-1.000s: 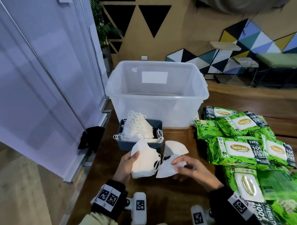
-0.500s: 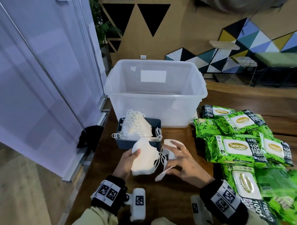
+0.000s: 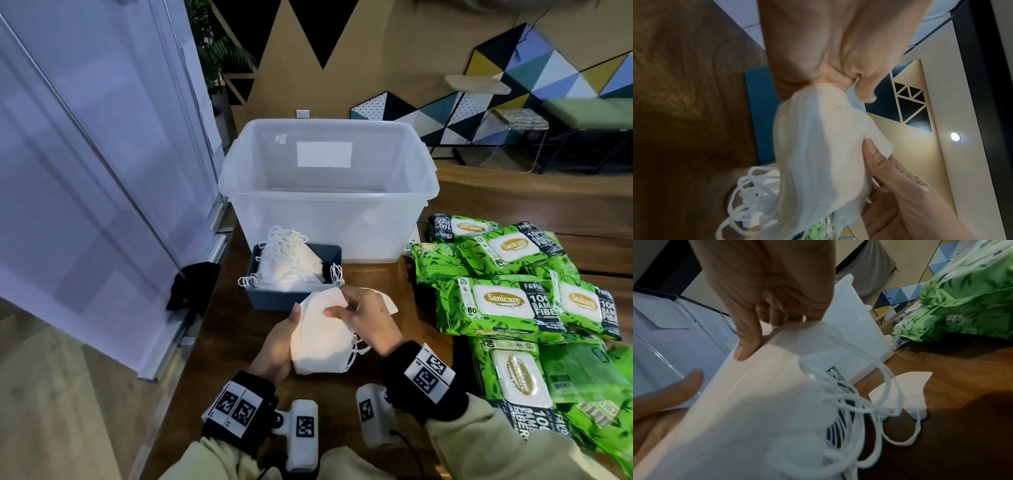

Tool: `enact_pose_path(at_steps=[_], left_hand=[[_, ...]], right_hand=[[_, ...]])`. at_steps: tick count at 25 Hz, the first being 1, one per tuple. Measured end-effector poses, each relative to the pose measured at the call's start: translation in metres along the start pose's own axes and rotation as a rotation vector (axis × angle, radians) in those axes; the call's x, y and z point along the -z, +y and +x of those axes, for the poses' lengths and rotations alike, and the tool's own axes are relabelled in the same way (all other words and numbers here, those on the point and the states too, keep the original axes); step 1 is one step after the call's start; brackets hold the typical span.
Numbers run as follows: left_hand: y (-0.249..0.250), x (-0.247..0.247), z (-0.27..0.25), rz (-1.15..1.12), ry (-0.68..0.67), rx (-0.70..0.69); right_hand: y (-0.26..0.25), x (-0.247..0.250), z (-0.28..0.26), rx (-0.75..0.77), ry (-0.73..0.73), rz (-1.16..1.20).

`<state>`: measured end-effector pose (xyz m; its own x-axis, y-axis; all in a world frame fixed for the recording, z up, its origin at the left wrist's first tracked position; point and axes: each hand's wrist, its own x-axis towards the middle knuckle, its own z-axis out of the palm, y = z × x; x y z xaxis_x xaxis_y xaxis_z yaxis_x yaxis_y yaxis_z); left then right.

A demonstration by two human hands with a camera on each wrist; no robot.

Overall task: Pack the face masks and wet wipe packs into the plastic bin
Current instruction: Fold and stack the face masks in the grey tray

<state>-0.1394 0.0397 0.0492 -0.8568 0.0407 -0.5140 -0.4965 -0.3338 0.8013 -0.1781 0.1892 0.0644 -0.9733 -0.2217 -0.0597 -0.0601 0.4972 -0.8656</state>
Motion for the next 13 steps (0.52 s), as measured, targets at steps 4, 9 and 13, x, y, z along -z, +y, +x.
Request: enact_pose_path(at_steps=[4,9,13], left_hand=[[-0.001,0.001,-0.002,0.054,-0.041,-0.041],[-0.012,0.002,-0.004,0.191,-0.085,-0.23],[-0.015,0.002,-0.001,0.204,-0.012,-0.268]], right_hand=[[-0.003,-0.006,-0.004,0.005,0.002,-0.044],[0.0,-0.015,-0.003,-0.039,0.072,-0.088],[-0.008,-0.017,-0.004,-0.015,0.083,-0.122]])
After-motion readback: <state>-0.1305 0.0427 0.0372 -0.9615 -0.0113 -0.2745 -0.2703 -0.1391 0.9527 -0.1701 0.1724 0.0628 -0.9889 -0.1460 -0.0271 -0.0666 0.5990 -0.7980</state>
